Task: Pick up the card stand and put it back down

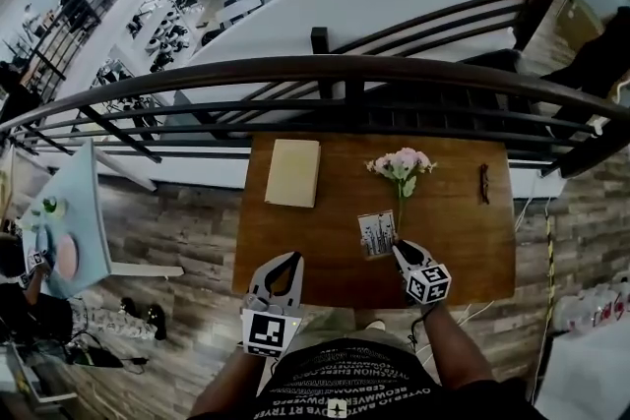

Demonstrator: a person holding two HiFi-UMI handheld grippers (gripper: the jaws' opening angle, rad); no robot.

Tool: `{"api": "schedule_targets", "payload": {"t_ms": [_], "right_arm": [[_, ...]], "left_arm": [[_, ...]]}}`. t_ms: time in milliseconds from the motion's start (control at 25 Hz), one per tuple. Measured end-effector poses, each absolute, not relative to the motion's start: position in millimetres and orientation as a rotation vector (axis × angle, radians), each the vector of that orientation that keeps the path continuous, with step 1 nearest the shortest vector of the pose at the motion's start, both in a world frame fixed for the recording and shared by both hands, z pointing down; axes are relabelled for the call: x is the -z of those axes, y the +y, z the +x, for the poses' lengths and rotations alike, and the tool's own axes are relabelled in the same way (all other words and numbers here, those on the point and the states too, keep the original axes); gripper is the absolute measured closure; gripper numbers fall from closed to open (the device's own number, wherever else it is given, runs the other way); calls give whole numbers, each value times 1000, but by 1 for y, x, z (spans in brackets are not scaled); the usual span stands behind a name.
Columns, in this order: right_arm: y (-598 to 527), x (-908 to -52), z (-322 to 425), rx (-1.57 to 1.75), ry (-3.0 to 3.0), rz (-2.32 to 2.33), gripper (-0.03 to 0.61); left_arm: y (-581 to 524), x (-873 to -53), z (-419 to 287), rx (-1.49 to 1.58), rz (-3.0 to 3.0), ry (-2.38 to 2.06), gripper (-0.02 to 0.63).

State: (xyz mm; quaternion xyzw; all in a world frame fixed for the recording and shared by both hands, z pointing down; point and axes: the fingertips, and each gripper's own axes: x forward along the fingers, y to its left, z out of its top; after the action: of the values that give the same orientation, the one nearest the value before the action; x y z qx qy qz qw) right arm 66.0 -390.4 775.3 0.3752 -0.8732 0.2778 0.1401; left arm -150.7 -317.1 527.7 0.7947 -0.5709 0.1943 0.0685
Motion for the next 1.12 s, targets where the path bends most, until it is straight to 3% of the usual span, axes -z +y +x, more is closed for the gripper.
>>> {"api": "schedule_targets", "payload": {"t_ms": [1120], "right_arm": [[-415,-845,60,-486,-2333,1062,515]], "left_arm": [[-349,-548,-167,-675,2364,-1661,588]]}}
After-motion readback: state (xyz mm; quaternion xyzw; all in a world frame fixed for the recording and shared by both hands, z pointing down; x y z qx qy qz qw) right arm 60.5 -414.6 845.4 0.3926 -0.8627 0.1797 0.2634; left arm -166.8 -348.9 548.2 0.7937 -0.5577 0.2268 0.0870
